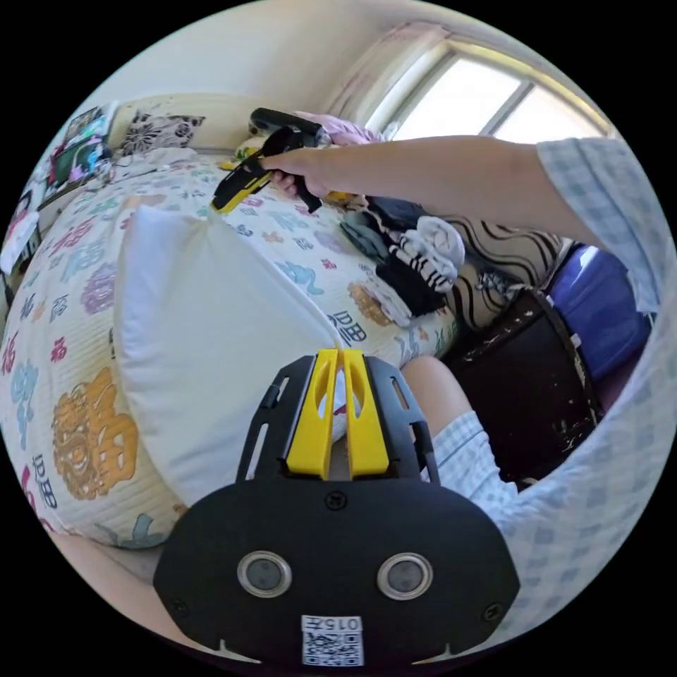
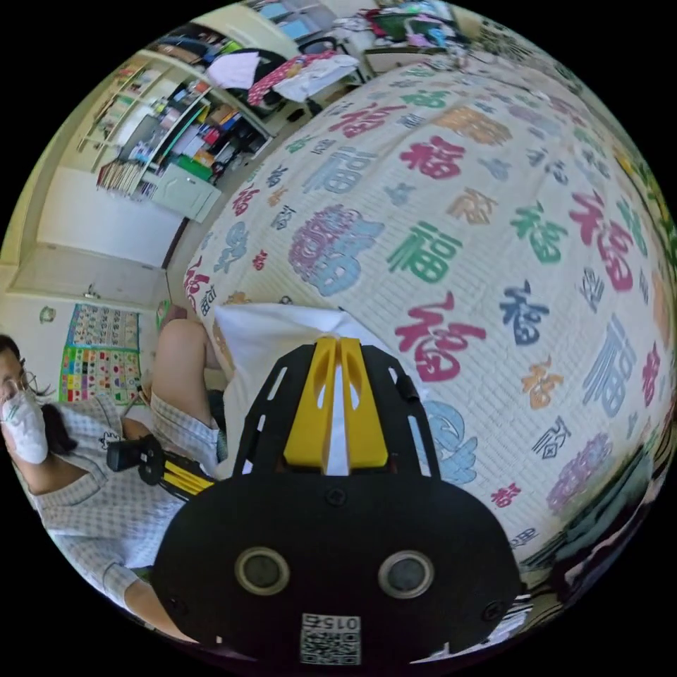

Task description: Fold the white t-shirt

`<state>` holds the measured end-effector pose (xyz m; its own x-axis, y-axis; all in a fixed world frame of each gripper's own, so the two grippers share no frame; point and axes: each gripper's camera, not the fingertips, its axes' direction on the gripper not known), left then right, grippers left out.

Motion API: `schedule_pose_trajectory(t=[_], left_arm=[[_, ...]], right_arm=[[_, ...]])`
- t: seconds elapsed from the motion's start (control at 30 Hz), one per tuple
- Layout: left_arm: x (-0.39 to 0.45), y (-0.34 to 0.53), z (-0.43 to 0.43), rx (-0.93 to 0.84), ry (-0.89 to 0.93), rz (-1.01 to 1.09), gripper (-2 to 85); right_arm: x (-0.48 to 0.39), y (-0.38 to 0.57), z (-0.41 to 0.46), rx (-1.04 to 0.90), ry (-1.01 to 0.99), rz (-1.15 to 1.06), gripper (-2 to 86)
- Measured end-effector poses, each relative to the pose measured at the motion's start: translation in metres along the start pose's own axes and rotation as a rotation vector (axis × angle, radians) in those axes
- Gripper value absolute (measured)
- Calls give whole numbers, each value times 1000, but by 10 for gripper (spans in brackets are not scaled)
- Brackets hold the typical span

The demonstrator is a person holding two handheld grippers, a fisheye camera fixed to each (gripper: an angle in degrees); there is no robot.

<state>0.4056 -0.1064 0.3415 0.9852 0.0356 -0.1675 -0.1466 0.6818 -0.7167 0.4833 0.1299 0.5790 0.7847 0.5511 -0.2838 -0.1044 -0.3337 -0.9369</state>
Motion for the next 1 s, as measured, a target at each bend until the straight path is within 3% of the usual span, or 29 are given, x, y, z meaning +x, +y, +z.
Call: schedule_pose_trajectory(t=[0.17, 0.4, 0.53, 0.73, 0.9, 1.0], left_arm=[[2, -39, 77, -143, -11, 2, -1], [-22, -64, 136, -282, 21, -19, 18], [-34, -68, 133, -297, 97, 3, 50], [-87, -60, 61, -162, 183, -13, 66], [-141, -60, 57, -116, 94, -67, 60], [-144, -64, 80, -135, 112, -29, 58]], right_arm=[[86, 45, 32, 30, -70, 133, -1], [139, 62, 62, 56, -157, 197, 9], [158, 55, 66, 8, -175, 226, 43], [176, 40, 30, -49, 17, 251, 70], [138, -16, 22, -28, -119, 21, 124], [96, -73, 66, -222, -178, -151, 178]])
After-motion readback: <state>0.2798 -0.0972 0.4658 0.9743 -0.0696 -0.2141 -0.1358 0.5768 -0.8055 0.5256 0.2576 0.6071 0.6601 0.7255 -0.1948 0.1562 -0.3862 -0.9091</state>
